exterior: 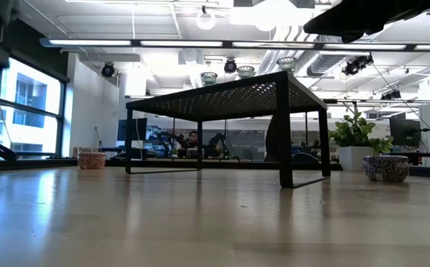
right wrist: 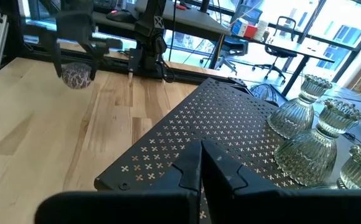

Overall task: Pick & Place candle stick holders
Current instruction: Put the black scented candle on the shelf

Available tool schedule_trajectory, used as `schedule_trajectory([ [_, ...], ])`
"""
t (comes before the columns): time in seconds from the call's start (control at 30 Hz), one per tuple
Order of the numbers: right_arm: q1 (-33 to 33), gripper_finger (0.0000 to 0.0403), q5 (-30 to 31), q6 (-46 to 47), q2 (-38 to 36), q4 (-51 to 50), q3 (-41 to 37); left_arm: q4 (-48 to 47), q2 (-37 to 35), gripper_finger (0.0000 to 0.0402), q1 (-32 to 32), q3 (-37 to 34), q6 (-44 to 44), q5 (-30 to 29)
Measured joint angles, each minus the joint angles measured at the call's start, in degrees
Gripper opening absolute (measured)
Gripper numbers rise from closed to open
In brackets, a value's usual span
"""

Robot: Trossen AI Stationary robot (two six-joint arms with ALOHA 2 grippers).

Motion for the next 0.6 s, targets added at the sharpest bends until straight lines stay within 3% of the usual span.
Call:
schedule_trajectory([
  [0.3,0.0,0.0001,0.0,0.0,0.0,0.1,0.0,-6.9,-8.4,0.0286,12.7,7.1,14.5,-0.6],
  [0.6,0.0,0.0001,-0.4,-0.2,0.0,0.1,0.0,-15.9,-11.0,0.0285,36.5,17.8,27.9,0.6],
])
